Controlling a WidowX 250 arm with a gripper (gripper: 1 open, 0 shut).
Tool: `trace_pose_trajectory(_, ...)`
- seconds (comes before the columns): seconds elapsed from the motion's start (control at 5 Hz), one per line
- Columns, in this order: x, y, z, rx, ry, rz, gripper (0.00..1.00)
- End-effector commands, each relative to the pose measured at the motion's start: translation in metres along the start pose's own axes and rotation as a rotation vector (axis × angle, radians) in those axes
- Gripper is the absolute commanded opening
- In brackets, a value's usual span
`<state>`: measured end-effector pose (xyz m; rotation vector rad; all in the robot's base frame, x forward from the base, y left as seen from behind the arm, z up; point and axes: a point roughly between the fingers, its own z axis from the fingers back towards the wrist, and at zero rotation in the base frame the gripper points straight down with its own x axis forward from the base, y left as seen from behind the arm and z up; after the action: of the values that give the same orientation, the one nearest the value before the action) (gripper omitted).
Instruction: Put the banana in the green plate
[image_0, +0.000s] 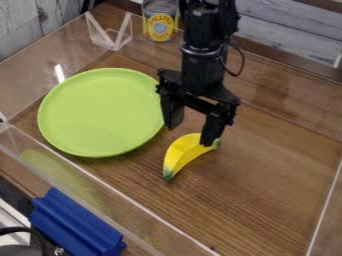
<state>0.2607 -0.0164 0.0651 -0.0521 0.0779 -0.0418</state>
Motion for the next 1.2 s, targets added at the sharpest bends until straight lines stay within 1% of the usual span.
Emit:
trace_pose_trajectory(0.0, 0.004, -0.003, 0.006, -0.007, -0.057, -0.03, 1.0)
trace_pose_trajectory(0.4, 0.006, -0.005, -0.011, -0.02, -0.054, -0.047, 1.0)
trace_pose_trajectory(1.0, 0.009, -0.007, -0.032, -0.031, -0.043, -0.06, 1.0)
